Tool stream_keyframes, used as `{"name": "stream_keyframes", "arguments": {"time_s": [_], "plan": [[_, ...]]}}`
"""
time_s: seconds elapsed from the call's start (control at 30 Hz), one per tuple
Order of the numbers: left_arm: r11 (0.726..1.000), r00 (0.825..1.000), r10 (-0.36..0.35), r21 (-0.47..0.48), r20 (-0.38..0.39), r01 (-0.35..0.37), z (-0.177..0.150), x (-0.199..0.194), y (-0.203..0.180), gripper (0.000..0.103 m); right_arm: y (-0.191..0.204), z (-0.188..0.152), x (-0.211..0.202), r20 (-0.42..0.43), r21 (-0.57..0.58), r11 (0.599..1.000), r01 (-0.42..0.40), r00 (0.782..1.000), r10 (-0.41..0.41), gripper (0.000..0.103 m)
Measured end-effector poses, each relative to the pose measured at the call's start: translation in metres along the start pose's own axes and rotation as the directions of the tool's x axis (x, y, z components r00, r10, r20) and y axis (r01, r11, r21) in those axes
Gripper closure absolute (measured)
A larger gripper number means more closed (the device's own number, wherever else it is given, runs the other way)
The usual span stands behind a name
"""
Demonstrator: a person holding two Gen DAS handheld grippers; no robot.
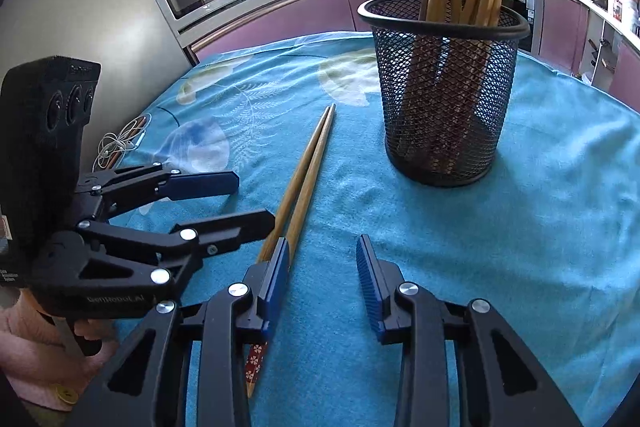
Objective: Organize utensils
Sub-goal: 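Grasp the red-tipped chopstick with the right tool while the left tool grasps the other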
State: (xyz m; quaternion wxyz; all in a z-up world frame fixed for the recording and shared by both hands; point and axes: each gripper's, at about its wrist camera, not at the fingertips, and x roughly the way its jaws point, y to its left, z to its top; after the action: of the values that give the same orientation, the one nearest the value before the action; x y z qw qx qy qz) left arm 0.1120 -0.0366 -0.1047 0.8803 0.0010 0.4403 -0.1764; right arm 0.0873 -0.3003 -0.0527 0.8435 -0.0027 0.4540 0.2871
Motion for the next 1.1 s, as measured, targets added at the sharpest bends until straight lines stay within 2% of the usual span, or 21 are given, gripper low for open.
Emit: {"name": "stream_keyframes", "arguments": {"time_s": [0.2,0.47,0.53,0.6,0.9,1.1], "plan": [[0.999,1.000,0.030,0.026,-0.005,-0.030,-0.001,0.004,-0.005,0.048,-0.008,0.001,-0.003,0.010,0.022,1.000,0.004,1.000,-0.004,0.070],[0.999,1.000,0.019,0.046,-0.010,-0.018,-0.003,0.001,-0.007,0.065,0.001,0.012,0.003,0.018,-0.011,1.000,0.001,1.000,0.000,0.070],[0.999,1.000,0.010,0.042,-0.011,-0.010,-0.004,0.000,-0.006,0.074,0.005,0.017,0.007,0.019,-0.027,1.000,-0.002,1.000,0.003,0.070],[0.999,1.000,0.006,0.033,-0.010,-0.005,-0.005,-0.002,-0.005,0.077,0.008,0.022,0.012,0.019,-0.034,0.999,0.002,1.000,-0.002,0.071],[1.000,1.000,-0.008,0.013,-0.011,0.008,-0.012,-0.007,0.001,0.080,0.012,0.037,0.036,-0.009,-0.045,0.999,0.014,1.000,-0.015,0.077],[1.000,1.000,-0.003,0.020,-0.010,0.004,-0.012,-0.008,0.001,0.079,0.020,0.039,0.042,-0.009,-0.097,0.993,0.071,0.997,-0.072,0.079]]}}
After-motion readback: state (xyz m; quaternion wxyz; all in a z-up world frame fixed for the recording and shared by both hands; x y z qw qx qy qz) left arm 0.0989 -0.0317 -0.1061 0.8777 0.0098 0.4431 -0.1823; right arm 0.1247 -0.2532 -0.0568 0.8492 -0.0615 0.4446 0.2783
